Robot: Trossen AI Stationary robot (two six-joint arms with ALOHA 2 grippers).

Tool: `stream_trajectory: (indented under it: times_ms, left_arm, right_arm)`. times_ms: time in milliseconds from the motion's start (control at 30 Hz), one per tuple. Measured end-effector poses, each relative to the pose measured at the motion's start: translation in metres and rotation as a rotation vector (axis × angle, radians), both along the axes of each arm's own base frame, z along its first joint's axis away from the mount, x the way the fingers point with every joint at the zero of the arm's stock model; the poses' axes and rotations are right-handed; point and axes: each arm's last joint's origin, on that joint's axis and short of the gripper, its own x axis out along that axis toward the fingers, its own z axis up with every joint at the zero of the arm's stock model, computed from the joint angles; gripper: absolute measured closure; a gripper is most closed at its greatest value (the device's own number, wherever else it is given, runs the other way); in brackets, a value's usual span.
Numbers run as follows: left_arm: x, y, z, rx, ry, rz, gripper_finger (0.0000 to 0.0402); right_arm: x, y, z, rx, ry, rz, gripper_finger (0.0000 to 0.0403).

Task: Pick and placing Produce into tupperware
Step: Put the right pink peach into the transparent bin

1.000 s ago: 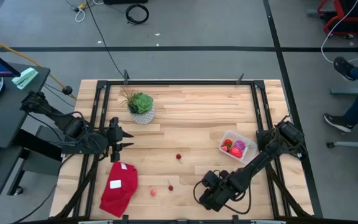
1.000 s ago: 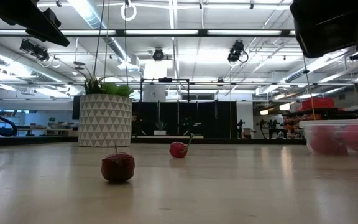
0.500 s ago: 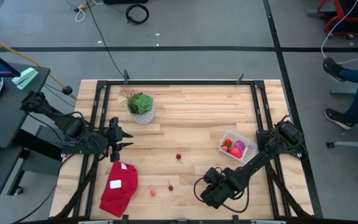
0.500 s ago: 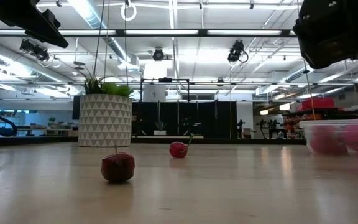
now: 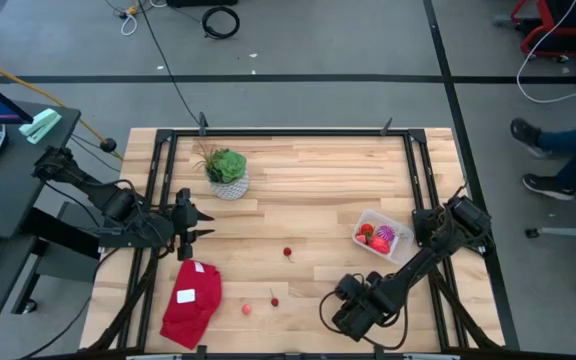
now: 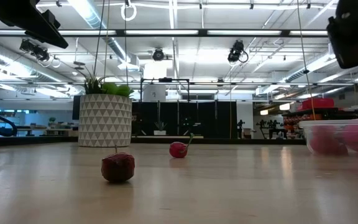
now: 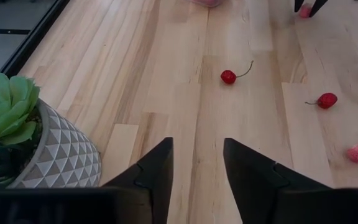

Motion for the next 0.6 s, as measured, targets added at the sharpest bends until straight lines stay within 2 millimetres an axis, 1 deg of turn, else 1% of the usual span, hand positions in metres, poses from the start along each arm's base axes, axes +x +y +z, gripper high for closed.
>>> stream_trajectory:
  times_ms: [233,367,600]
  left_arm:
    - [-0.0001,0.0,0.0,0.0,0.001,0.0,0.0264]
    - [-0.0001,0.0,0.0,0.0,0.001,0.0,0.0261]
    - [0.0,0.0,-0.0001,-0.001,0.001,0.001,0.0249]
  right_arm:
    - [-0.0071,0.0077,-0.0001,0.016,0.01,0.006,0.0247]
    - [-0.0081,0.0088,-0.0001,0.017,0.01,0.009,0.0249]
    - [-0.0071,0.0032,-0.0036,-0.005,0.009,-0.006,0.0279]
